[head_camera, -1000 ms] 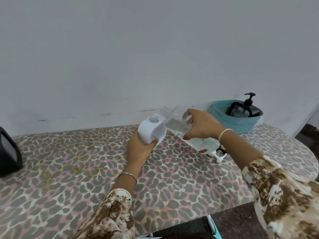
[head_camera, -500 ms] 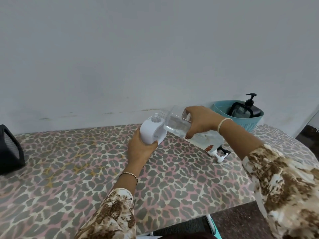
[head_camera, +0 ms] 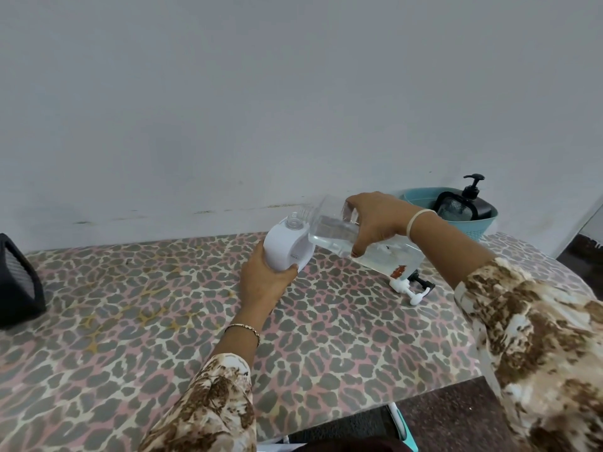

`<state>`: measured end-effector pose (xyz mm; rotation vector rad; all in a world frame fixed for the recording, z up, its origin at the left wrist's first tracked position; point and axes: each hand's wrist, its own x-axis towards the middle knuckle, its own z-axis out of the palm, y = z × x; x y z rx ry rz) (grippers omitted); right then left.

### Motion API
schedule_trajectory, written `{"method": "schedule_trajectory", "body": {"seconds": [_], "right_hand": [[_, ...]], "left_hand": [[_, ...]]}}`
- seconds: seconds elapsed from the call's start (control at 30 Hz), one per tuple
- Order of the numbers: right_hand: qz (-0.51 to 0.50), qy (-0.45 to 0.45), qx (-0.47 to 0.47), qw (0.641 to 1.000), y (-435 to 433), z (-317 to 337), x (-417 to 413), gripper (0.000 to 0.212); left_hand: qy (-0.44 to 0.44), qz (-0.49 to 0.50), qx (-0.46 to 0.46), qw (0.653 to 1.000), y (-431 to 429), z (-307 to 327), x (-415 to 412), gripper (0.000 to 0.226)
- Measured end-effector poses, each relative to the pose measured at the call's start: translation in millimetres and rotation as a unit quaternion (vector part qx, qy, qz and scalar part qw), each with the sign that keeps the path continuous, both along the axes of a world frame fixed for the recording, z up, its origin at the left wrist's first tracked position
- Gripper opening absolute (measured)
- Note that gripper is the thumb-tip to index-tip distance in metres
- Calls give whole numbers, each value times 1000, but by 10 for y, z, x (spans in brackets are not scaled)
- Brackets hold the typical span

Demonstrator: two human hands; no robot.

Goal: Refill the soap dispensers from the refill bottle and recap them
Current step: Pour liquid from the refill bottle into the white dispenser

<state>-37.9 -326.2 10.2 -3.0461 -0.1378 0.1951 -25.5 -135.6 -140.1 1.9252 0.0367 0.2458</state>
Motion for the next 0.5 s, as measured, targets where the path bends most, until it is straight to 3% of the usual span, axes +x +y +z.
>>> {"method": "schedule_trajectory", "body": {"seconds": [0.5], "right_hand": [[1, -8, -73, 997, 82, 90, 23, 71]], "left_hand": [[1, -5, -9, 1000, 7, 18, -20, 71]]}}
